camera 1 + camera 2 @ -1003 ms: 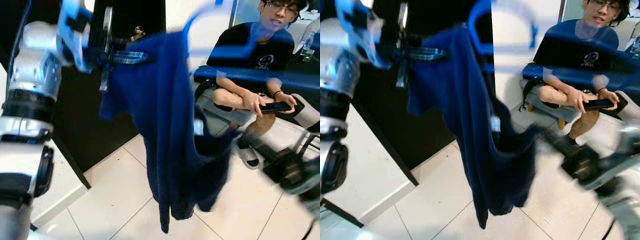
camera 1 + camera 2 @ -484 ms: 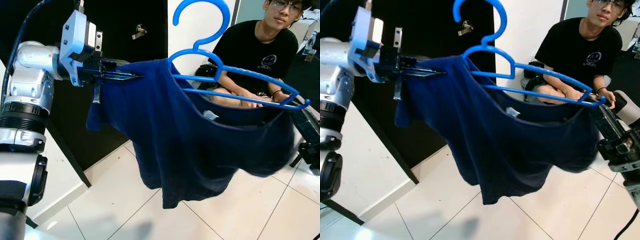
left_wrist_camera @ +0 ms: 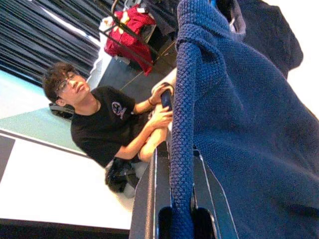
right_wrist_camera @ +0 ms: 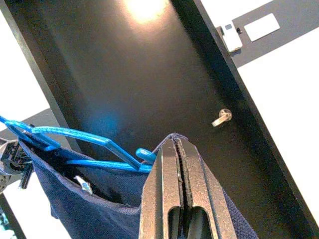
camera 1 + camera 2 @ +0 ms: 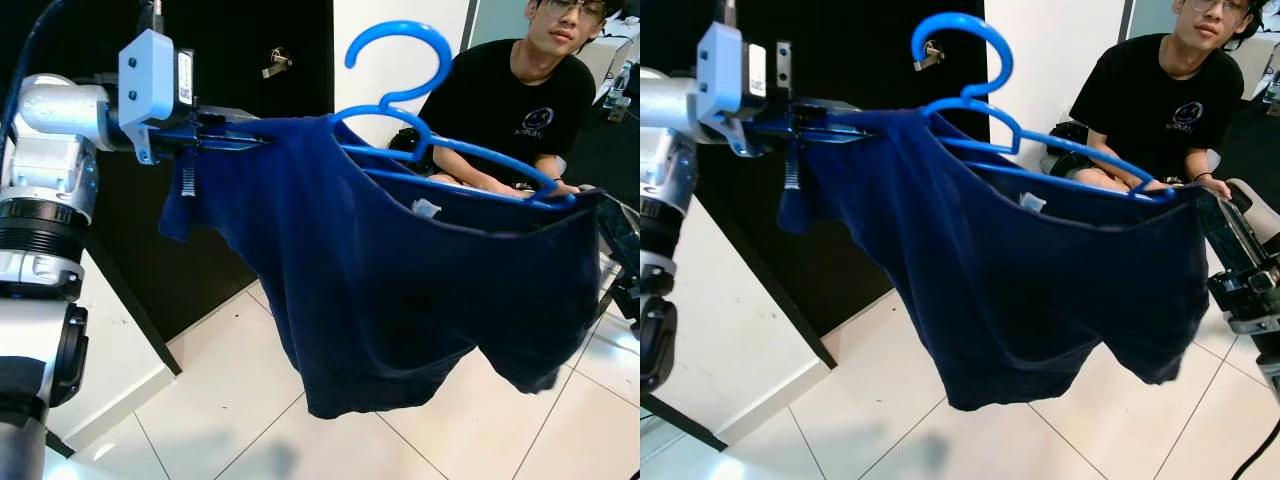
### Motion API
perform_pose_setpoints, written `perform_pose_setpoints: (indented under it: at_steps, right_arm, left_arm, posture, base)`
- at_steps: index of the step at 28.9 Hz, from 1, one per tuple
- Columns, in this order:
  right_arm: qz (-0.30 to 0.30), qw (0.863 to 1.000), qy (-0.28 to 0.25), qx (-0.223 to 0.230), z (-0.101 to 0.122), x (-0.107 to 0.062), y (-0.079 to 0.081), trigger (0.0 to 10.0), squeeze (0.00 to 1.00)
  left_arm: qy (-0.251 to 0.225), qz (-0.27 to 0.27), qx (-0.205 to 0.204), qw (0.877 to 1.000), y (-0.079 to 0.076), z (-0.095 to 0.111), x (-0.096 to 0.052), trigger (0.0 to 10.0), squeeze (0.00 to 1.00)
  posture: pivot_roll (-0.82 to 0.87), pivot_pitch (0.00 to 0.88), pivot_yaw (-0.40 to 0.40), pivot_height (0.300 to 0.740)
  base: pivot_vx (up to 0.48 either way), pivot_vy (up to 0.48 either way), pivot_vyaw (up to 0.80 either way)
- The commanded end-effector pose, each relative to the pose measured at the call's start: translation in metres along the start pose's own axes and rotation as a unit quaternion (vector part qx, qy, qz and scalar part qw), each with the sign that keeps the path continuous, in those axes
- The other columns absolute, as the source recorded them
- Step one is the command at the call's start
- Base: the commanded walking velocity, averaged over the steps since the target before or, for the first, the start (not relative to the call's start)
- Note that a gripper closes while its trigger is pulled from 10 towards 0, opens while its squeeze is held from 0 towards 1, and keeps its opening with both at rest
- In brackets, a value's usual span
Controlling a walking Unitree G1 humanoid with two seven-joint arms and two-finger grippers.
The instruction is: Hang hanger
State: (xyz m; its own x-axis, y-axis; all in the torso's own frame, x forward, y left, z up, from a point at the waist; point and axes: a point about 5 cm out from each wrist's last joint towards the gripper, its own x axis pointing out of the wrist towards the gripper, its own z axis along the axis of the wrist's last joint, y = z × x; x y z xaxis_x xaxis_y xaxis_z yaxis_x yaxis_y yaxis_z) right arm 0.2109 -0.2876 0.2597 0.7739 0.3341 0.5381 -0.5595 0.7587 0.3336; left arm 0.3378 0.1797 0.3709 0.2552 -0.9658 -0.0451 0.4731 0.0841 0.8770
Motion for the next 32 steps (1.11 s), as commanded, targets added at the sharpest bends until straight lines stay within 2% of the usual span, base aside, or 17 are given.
perform_pose_setpoints:
  at_steps: [1, 14, 16, 17, 18, 19, 20, 23, 24, 25, 26, 29, 31, 32]
  right_arm:
    - [0.000, 1.000, -0.002, 0.005, 0.002, 0.002, 0.000, 0.0, 0.00]
    - [0.000, 1.000, 0.011, 0.012, -0.001, 0.007, 0.001, 0.0, 0.00]
    - [0.012, 0.999, 0.039, 0.020, -0.015, 0.015, 0.008, 0.0, 0.00]
    - [0.012, 0.999, 0.039, 0.020, -0.015, 0.015, 0.008, 0.0, 0.00]
    - [0.023, 0.998, 0.059, 0.026, -0.026, 0.022, 0.013, 0.0, 0.00]
    - [0.023, 0.998, 0.059, 0.026, -0.026, 0.022, 0.013, 0.0, 0.00]
    - [0.039, 0.996, 0.079, 0.030, -0.037, 0.032, 0.020, 0.0, 0.00]
    - [0.039, 0.996, 0.079, 0.030, -0.037, 0.032, 0.020, 0.0, 0.00]
    - [0.059, 0.993, 0.098, 0.030, -0.044, 0.042, 0.028, 0.0, 0.00]
    - [0.059, 0.993, 0.098, 0.030, -0.044, 0.042, 0.028, 0.0, 0.00]
    - [0.087, 0.989, 0.119, 0.028, -0.048, 0.052, 0.035, 0.0, 0.00]
    - [0.087, 0.989, 0.119, 0.028, -0.048, 0.052, 0.035, 0.0, 0.00]
    - [0.144, 0.977, 0.159, 0.002, -0.039, 0.068, 0.043, 0.0, 0.00]
    - [0.144, 0.977, 0.159, 0.002, -0.039, 0.068, 0.043, 0.0, 0.00]
  left_arm:
    - [0.025, 0.010, 0.017, 0.999, 0.005, 0.001, -0.010, 0.0, 0.00]
    - [0.039, -0.011, 0.025, 0.999, -0.005, -0.008, -0.001, 0.0, 0.00]
    - [0.043, 0.005, 0.011, 0.999, -0.009, -0.013, 0.010, 0.0, 0.00]
    - [0.043, 0.005, 0.011, 0.999, -0.009, -0.013, 0.010, 0.0, 0.00]
    - [0.044, 0.011, -0.003, 0.999, -0.014, -0.018, 0.018, 0.0, 0.00]
    - [0.044, 0.011, -0.003, 0.999, -0.014, -0.018, 0.018, 0.0, 0.00]
    - [0.038, 0.011, -0.020, 0.999, -0.025, -0.023, 0.027, 0.0, 0.00]
    - [0.038, 0.011, -0.020, 0.999, -0.025, -0.023, 0.027, 0.0, 0.00]
    - [0.027, 0.004, -0.036, 0.999, -0.037, -0.028, 0.037, 0.0, 0.00]
    - [0.027, 0.004, -0.036, 0.999, -0.037, -0.028, 0.037, 0.0, 0.00]
    - [0.018, -0.002, -0.049, 0.999, -0.048, -0.031, 0.044, 0.0, 0.00]
    - [0.018, -0.002, -0.049, 0.999, -0.048, -0.031, 0.044, 0.0, 0.00]
    - [0.028, -0.019, -0.058, 0.998, -0.061, -0.038, 0.046, 0.0, 0.00]
    - [0.028, -0.019, -0.058, 0.998, -0.061, -0.038, 0.046, 0.0, 0.00]
  posture:
    - [-0.06, 0.030, 0.066, 0.740]
    - [-0.06, 0.033, 0.061, 0.740]
    - [-0.06, 0.034, 0.060, 0.740]
    - [-0.06, 0.034, 0.060, 0.740]
    - [-0.06, 0.032, 0.059, 0.740]
    - [-0.06, 0.032, 0.059, 0.740]
    - [-0.07, 0.028, 0.058, 0.740]
    - [-0.07, 0.028, 0.058, 0.740]
    - [-0.07, 0.030, 0.052, 0.740]
    - [-0.07, 0.030, 0.052, 0.740]
    - [-0.07, 0.029, 0.050, 0.740]
    - [-0.07, 0.029, 0.050, 0.740]
    - [-0.08, 0.031, 0.035, 0.740]
    - [-0.08, 0.031, 0.035, 0.740]
  base:
    - [0.000, 0.000, 0.00]
    - [0.000, 0.000, 0.00]
    - [0.000, 0.000, 0.00]
    - [0.000, 0.000, 0.00]
    - [0.000, 0.000, 0.00]
    - [0.000, 0.000, 0.00]
    - [0.000, 0.000, 0.00]
    - [0.000, 0.000, 0.00]
    - [0.000, 0.000, 0.00]
    - [0.000, 0.000, 0.00]
    - [0.000, 0.000, 0.00]
    - [0.000, 0.000, 0.00]
    - [0.000, 0.000, 0.00]
    - [0.000, 0.000, 0.00]
